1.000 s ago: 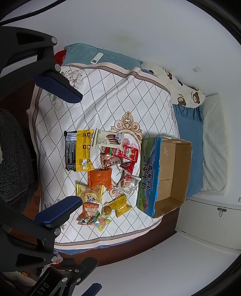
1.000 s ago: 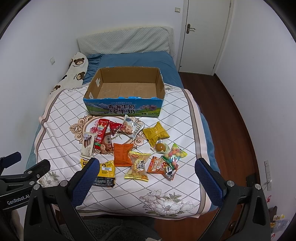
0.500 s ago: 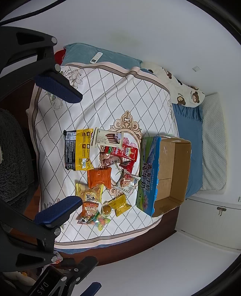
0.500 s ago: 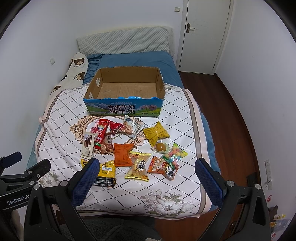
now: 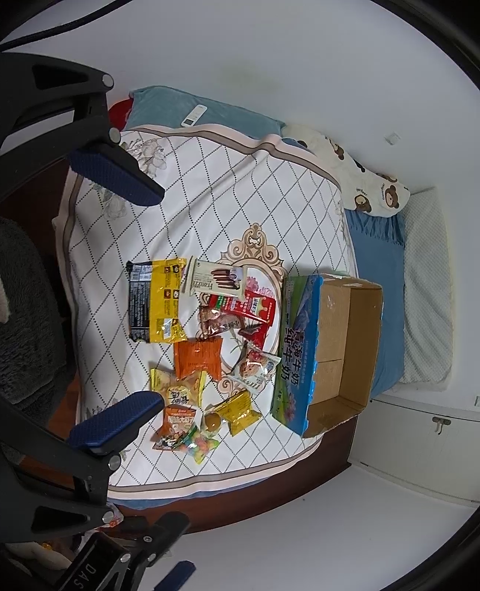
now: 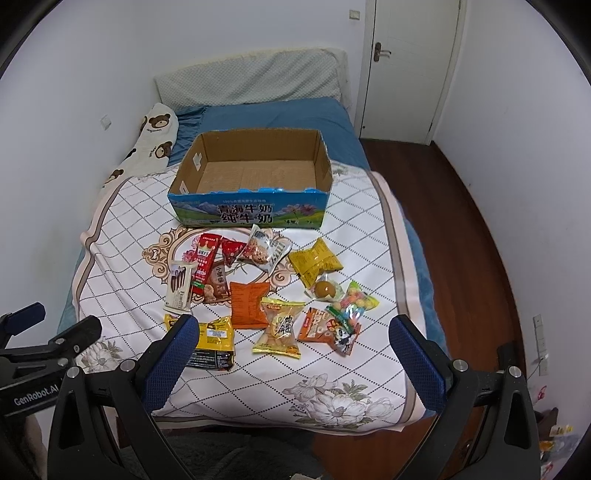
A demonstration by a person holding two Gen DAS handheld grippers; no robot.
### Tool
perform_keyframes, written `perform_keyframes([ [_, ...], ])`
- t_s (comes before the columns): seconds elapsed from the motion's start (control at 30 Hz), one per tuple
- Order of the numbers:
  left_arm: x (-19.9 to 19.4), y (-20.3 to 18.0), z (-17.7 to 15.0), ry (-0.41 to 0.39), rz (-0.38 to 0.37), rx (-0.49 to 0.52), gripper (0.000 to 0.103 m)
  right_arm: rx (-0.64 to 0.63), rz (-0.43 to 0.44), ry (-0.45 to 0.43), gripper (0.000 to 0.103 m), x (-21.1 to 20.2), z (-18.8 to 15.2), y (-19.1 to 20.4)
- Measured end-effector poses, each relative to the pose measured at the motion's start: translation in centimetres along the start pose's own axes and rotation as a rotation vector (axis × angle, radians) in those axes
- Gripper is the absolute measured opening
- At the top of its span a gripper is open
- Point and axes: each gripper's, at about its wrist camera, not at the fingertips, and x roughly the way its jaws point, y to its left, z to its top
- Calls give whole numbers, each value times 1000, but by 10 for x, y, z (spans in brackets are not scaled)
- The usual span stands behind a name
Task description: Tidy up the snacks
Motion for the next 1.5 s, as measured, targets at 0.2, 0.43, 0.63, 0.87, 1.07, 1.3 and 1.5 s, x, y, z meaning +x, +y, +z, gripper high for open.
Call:
perform_keyframes([
  [0.2, 48, -6, -5, -15, 97, 167, 103, 78, 74, 146, 103, 59, -10, -18],
  [0.43, 151, -42, -35, 78, 169, 659, 103, 184, 145, 364, 103, 161, -36, -43],
  [0.63, 235, -73, -69, 170, 158, 1038, 103, 240, 157, 470, 103, 237, -57, -49],
  [0.87, 312, -93, -110, 342, 138, 1321, 103, 265, 169, 547, 103, 283, -74, -43],
  [1.07, 323, -96, -99, 347, 69, 1223, 88, 252, 170, 561, 103, 299, -77, -38],
  [1.3, 324, -61, -33, 395, 72, 775, 82, 244, 182, 561, 101, 308, -73, -34],
  [1.5, 326, 22, 25, 507, 41, 13, 82, 207, 177, 539, 98, 326, -59, -21],
])
